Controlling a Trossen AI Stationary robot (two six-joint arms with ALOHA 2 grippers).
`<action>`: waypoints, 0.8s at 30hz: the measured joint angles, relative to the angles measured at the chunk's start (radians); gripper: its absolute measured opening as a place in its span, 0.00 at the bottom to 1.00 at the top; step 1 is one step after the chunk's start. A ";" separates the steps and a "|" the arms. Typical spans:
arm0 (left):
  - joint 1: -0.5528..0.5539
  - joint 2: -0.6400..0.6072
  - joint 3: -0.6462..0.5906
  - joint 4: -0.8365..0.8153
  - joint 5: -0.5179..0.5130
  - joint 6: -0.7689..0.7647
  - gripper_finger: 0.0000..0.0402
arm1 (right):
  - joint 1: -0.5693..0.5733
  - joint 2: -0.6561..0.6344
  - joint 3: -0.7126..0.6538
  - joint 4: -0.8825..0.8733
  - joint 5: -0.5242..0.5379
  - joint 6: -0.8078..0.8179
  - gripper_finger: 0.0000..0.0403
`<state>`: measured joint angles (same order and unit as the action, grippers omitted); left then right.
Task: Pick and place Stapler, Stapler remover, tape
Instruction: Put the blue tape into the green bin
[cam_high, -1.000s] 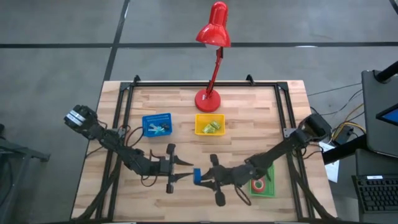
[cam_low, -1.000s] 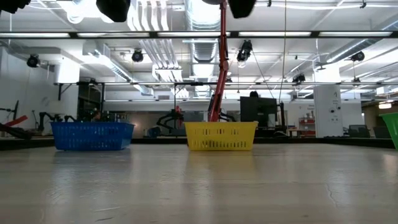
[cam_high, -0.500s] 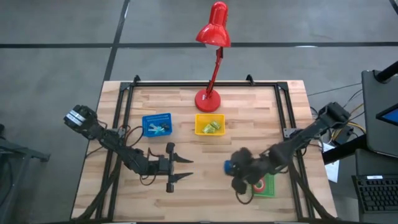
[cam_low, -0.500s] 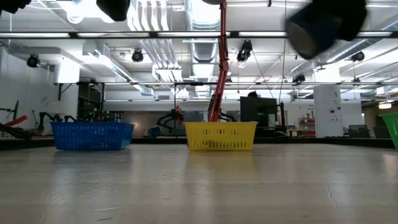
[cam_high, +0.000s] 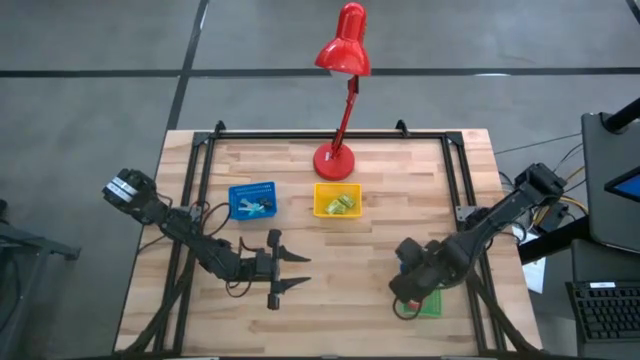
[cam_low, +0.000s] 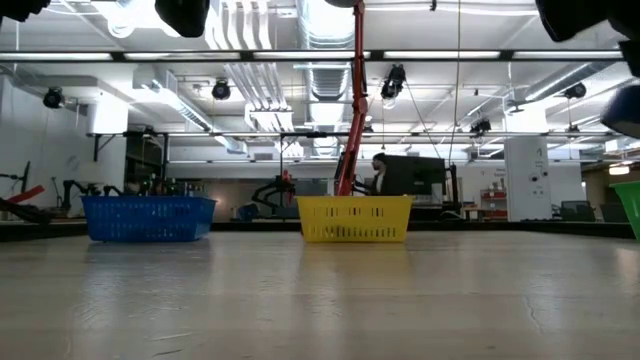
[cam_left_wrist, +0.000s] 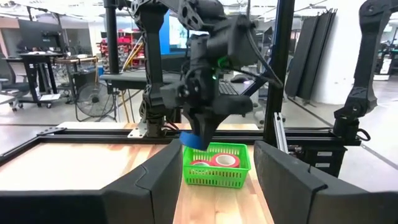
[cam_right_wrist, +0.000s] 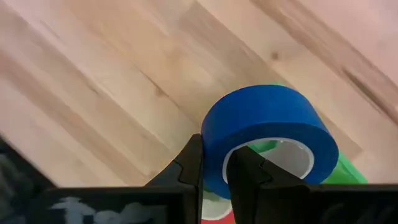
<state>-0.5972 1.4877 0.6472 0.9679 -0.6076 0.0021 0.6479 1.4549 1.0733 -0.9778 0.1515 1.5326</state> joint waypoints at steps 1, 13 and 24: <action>0.000 0.000 0.000 0.000 0.000 -0.002 0.50 | 0.000 0.012 0.000 -0.007 -0.012 0.007 0.10; 0.000 0.000 0.000 -0.007 0.000 -0.011 0.50 | -0.011 0.147 0.000 -0.020 -0.151 -0.047 0.11; 0.000 0.000 0.000 -0.017 0.000 -0.019 0.50 | -0.013 0.197 0.000 -0.002 -0.215 -0.081 0.13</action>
<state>-0.5972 1.4876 0.6468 0.9507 -0.6074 -0.0167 0.6348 1.6514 1.0732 -0.9801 -0.0640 1.4515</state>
